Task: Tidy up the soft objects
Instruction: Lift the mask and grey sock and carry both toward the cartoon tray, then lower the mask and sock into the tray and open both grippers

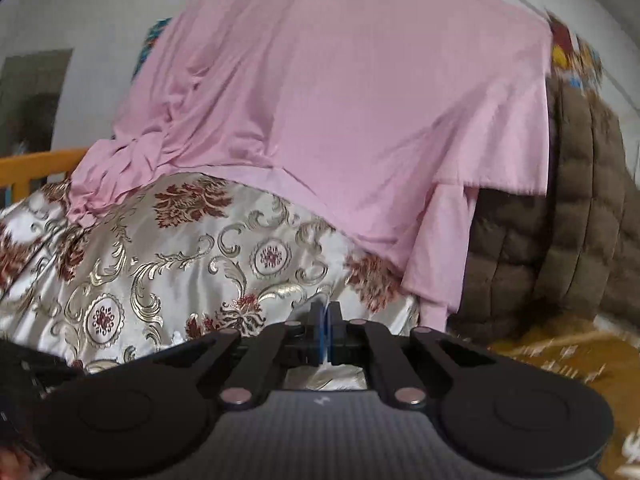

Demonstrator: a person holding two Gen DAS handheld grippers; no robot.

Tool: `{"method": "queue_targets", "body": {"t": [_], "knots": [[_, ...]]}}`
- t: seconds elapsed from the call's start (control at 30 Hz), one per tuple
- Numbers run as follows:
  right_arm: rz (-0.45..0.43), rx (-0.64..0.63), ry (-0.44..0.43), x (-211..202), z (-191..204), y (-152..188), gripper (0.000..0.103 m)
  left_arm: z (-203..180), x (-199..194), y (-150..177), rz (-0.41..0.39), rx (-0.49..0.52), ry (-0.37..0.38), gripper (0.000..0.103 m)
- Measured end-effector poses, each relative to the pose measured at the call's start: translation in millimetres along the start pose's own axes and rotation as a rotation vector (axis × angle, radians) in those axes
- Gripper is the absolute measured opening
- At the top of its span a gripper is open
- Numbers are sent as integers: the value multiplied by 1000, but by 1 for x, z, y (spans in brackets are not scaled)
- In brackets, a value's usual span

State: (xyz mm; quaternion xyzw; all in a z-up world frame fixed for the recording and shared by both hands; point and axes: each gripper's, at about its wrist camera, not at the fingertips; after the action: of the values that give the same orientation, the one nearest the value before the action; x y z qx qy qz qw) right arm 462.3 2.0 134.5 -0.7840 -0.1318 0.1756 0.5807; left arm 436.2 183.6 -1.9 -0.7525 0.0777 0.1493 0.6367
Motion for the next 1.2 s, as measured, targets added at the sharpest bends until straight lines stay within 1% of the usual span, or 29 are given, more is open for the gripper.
{"method": "queue_targets", "body": {"t": [0.17, 0.27, 0.3, 0.4, 0.47, 0.57, 0.63, 0.67, 0.73, 0.77, 0.8, 0.83, 0.87, 0.9, 0.93, 0.97, 1.03, 1.1, 1.2], "knots": [[112, 52, 4, 28, 1, 34, 1, 4, 17, 12, 40, -32, 3, 3], [188, 74, -2, 42, 6, 57, 1, 10, 29, 21, 79, -78, 29, 4], [216, 77, -4, 46, 8, 65, 1, 12, 30, 24, 85, -97, 35, 4], [280, 50, -8, 56, 14, 81, 1, 13, 33, 28, 88, -103, 41, 5], [311, 36, -19, 59, 16, 90, 2, 13, 33, 27, 87, -111, 45, 6], [320, 44, -32, 55, 16, 97, 5, 13, 32, 25, 83, -122, 50, 9], [312, 59, -32, 53, 14, 98, 16, 12, 30, 24, 85, -124, 49, 13], [301, 67, -32, 51, 14, 97, 20, 11, 30, 23, 86, -123, 47, 16], [289, 78, -35, 48, 13, 96, 38, 10, 27, 20, 83, -121, 43, 17], [282, 86, -36, 46, 12, 94, 43, 9, 24, 19, 80, -121, 42, 21], [274, 91, -36, 44, 11, 93, 49, 9, 21, 17, 78, -121, 41, 27], [265, 97, -37, 42, 10, 91, 55, 8, 18, 15, 74, -120, 41, 29], [257, 105, -38, 39, 9, 89, 57, 8, 14, 14, 69, -119, 42, 33], [249, 109, -34, 36, 9, 86, 64, 8, 10, 11, 61, -114, 40, 38], [241, 114, -34, 32, 9, 84, 71, 7, 5, 9, 53, -106, 38, 40], [232, 119, -32, 29, 8, 81, 73, 7, 1, 6, 47, -100, 35, 44], [219, 119, -23, 23, 8, 76, 81, 5, -11, 1, 29, -92, 26, 50], [201, 129, -16, 14, 6, 71, 85, 5, -26, -5, -1, -86, 22, 59], [161, 162, -17, -6, 2, 63, 92, 3, -52, -14, -52, -67, 14, 66]]}}
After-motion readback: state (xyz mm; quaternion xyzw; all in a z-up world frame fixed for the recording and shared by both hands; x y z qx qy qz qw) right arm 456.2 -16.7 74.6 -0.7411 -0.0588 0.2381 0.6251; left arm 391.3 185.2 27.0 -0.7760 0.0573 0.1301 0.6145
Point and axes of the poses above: each gripper's, at about its wrist camera, not at the fingertips, and x roughly the way its jaws point, z to its left, y to its underside, and after that the axes turned 11 degrees about -z, right-handed
